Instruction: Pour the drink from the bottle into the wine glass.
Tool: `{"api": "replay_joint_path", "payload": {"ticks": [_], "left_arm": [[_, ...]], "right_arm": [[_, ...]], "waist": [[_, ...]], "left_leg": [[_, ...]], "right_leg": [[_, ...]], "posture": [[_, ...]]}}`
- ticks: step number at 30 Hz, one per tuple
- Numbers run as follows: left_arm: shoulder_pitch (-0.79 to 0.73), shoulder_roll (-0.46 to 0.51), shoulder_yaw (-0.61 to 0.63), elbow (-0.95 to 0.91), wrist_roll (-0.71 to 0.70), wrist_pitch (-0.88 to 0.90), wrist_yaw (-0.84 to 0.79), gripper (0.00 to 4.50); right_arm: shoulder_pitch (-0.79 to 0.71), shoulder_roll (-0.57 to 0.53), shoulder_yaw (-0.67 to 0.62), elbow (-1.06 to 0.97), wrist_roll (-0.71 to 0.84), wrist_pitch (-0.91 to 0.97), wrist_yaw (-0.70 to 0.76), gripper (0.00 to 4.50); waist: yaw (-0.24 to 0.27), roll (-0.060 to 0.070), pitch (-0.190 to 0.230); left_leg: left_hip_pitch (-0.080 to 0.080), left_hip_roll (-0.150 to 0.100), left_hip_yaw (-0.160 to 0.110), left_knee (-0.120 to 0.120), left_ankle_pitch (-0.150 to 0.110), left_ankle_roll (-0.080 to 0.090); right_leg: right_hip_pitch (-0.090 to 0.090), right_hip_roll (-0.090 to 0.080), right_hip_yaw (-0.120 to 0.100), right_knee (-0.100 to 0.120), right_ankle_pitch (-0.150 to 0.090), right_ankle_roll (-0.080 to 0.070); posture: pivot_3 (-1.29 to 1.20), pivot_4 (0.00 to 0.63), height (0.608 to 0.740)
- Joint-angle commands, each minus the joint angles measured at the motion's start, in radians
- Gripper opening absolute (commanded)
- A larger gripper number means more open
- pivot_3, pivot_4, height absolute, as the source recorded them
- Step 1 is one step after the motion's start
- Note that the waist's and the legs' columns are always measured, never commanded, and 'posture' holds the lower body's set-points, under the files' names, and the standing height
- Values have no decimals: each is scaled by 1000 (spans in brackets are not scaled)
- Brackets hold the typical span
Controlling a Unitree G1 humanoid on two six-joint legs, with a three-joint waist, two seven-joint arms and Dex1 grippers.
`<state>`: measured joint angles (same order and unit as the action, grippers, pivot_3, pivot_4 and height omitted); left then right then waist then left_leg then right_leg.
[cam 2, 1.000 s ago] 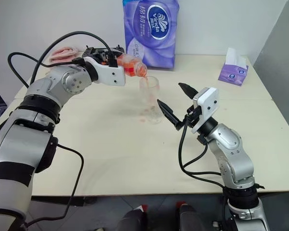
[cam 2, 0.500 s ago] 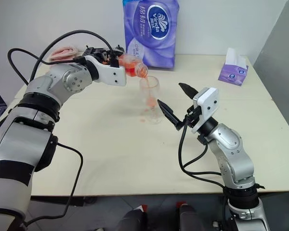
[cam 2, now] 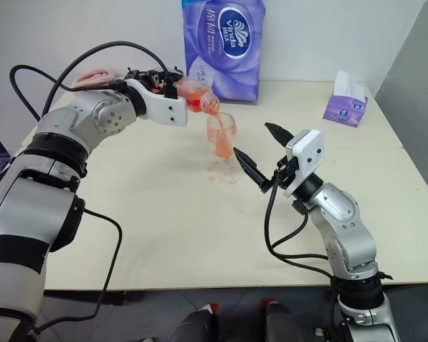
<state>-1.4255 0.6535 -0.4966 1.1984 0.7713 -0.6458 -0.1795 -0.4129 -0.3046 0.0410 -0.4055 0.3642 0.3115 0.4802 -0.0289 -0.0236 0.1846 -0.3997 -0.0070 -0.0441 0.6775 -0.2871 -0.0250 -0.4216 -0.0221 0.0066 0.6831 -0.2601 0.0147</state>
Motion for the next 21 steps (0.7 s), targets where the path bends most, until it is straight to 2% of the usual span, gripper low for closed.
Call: {"api": "replay_joint_path", "payload": {"ticks": [1, 21], "left_arm": [[-58, 25, 2, 2, 4, -4, 32, 1681], [-90, 18, -27, 38, 34, 3, 65, 1681]], "right_arm": [[-10, -3, -14, -18, 0, -13, -1, 4500], [-13, -8, -18, -15, 0, -10, 0, 4500]], "waist": [[0, 0, 0], [0, 0, 0]], "left_leg": [[0, 0, 0, 0, 0, 0], [0, 0, 0, 0, 0, 0]], "right_leg": [[0, 0, 0, 0, 0, 0], [0, 0, 0, 1, 0, 0]], "posture": [[0, 150, 740], [0, 150, 740]]}}
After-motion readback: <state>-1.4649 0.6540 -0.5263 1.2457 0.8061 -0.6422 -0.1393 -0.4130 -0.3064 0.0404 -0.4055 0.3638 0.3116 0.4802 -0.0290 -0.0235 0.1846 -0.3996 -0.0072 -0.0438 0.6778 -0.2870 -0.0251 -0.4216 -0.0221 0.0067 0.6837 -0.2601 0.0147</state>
